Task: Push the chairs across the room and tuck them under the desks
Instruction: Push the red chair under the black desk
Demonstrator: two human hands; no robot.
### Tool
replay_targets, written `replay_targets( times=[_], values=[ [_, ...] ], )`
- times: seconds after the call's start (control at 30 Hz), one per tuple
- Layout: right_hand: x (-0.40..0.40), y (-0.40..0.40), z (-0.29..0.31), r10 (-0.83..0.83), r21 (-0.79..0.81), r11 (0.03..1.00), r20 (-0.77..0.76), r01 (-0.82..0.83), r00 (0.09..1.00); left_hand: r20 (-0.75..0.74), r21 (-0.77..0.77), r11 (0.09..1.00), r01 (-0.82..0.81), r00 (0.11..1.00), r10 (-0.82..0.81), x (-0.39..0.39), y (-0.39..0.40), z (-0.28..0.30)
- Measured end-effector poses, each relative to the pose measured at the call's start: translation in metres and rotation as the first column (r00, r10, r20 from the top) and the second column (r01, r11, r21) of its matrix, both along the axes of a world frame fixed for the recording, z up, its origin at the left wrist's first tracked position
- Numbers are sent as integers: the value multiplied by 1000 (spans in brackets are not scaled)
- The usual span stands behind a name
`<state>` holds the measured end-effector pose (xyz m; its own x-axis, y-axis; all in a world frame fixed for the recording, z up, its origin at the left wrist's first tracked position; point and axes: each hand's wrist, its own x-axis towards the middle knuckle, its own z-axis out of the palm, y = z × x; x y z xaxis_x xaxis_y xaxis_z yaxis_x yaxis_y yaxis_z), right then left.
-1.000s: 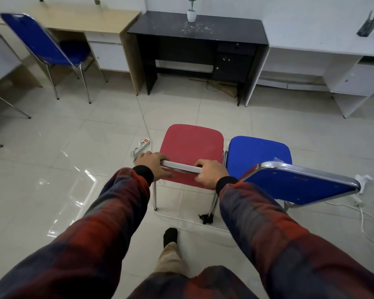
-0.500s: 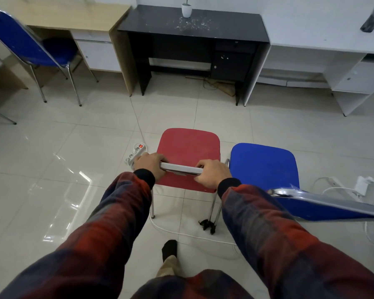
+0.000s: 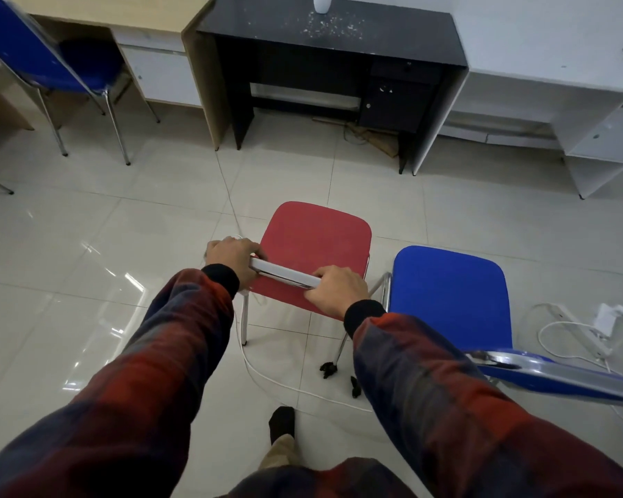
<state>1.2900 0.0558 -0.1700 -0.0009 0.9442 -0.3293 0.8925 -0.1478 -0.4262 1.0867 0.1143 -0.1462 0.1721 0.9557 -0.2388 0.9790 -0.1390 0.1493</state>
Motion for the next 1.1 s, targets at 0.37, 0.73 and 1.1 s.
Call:
replay_targets(
  times=[0.37,0.73,1.1],
  values=[
    [-5,26,6,-23,5,1000,15,23,1000,6,-9,995,96,995,-96,-10,34,-1],
    [-5,8,3,-80,24,996,-61,82,995,243,-149,982,116,967,-78,-21,26,7],
    [-8,11,-1,-97,113,988,-31,100,995,354,-284,958,42,933,64,-20,51,3]
  ],
)
